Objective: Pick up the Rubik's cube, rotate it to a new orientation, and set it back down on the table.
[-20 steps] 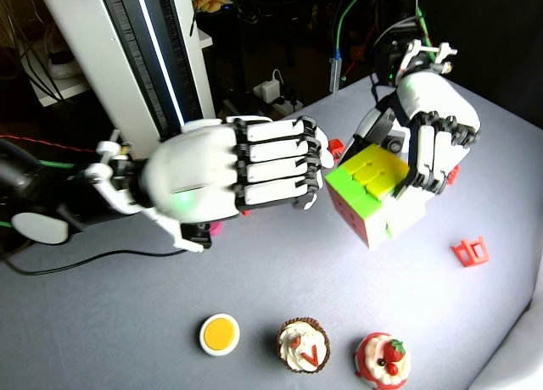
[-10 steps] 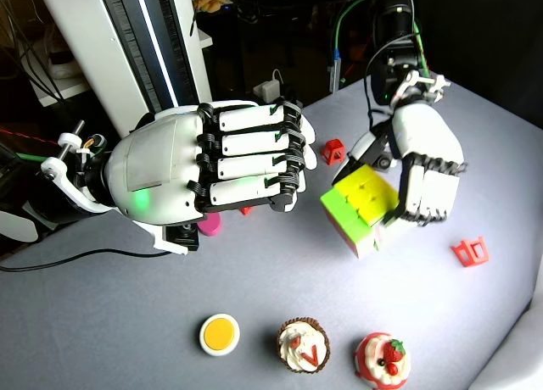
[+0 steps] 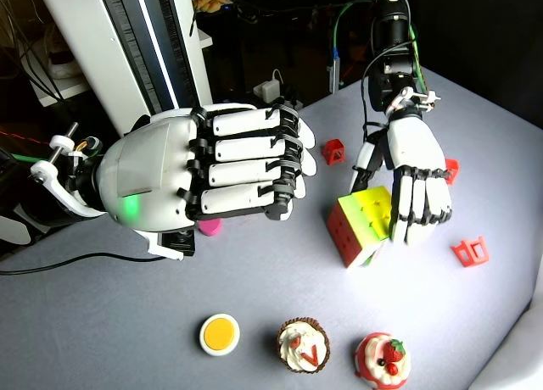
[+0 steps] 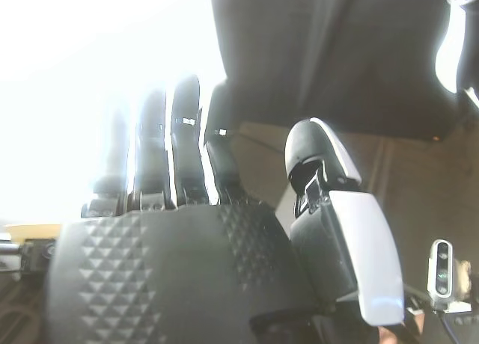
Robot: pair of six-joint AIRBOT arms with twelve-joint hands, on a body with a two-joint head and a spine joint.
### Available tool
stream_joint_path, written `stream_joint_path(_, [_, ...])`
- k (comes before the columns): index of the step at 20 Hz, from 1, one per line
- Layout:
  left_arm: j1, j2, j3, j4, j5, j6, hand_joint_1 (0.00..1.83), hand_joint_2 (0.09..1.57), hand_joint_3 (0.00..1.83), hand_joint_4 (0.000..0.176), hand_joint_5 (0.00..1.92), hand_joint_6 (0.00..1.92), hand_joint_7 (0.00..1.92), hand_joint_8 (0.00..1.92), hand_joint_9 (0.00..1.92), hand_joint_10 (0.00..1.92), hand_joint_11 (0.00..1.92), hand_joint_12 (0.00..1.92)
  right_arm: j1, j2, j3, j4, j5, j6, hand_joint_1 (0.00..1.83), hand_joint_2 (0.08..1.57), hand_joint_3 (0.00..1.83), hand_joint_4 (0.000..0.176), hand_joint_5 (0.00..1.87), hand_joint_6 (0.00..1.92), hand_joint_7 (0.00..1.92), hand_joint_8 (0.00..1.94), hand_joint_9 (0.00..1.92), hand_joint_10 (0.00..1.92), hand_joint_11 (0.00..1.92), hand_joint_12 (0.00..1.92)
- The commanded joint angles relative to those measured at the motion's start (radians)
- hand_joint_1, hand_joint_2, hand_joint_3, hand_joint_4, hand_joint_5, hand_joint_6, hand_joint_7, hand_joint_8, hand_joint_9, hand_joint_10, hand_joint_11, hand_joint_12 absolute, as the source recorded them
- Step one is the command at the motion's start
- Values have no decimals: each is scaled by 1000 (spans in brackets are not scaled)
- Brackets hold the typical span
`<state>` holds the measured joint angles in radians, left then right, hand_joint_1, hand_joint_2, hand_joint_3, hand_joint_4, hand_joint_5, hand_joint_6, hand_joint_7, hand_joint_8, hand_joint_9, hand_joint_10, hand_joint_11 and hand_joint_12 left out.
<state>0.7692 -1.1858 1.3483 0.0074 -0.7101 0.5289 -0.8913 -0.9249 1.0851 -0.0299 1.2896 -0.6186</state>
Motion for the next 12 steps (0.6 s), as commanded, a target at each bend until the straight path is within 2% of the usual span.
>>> stream_joint_path(1, [-2,11,-12,-12,-173,0,799,941,0,119,8,1,0,0,0,2,0,88,2,3,-1,25,128,6,0,1404,0,0,14,1226,118,1083,97,1493,0,1921])
stream_joint_path(2, [4,25,-27,-14,-190,10,738,867,0,154,1,0,0,0,0,0,0,17,0,3,-1,28,131,6,0,1404,0,0,2,1171,119,1019,86,1458,0,1921])
stream_joint_path(3, [8,42,-42,-17,-210,25,726,835,0,172,0,0,0,0,0,0,0,3,-2,4,-2,32,134,6,0,1400,0,0,6,1137,137,977,91,1426,0,1921])
stream_joint_path(4, [12,58,-61,-18,-235,40,682,817,0,175,0,0,0,0,0,0,0,0,-5,4,-3,35,136,6,5,1393,0,0,6,1089,142,898,64,1346,0,1894])
stream_joint_path(5, [17,69,-73,-21,-259,49,463,830,0,176,0,0,0,0,0,0,0,0,-9,4,-3,37,136,6,0,1397,0,0,0,933,109,749,12,1240,0,1808])
stream_joint_path(6, [21,81,-86,-24,-289,56,343,848,0,176,0,0,0,0,0,0,0,0,-11,4,-3,39,136,6,0,1404,1,0,0,753,81,605,2,1120,0,1732])
stream_joint_path(7, [26,96,-101,-31,-320,69,133,872,3,176,0,0,0,0,0,0,0,0,-13,5,-3,41,136,6,0,1397,0,0,0,504,52,403,0,886,0,1606])
stream_joint_path(8, [30,107,-113,-37,-344,86,26,870,2,103,0,0,0,0,0,0,0,0,-14,5,-3,44,136,6,0,1395,0,0,0,372,31,323,0,733,0,1593])
stream_joint_path(9, [38,131,-136,-52,-381,114,4,854,0,135,0,0,0,0,0,0,0,0,-15,7,-3,48,136,6,0,1384,0,0,0,157,5,114,0,419,0,1472])
stream_joint_path(10, [43,141,-146,-59,-400,125,0,861,0,168,0,0,0,0,0,0,0,0,-17,8,-4,52,136,6,0,1349,0,0,0,61,0,22,0,127,0,1027])
stream_joint_path(11, [50,152,-155,-66,-423,131,0,868,2,174,0,0,0,0,0,0,0,0,-20,9,-4,58,136,6,0,1341,0,0,0,11,0,4,0,25,0,525])
stream_joint_path(12, [57,164,-164,-73,-451,136,0,897,15,176,0,0,0,0,0,0,0,0,-23,10,-4,66,136,6,0,1326,0,0,0,1,0,0,0,4,0,104])
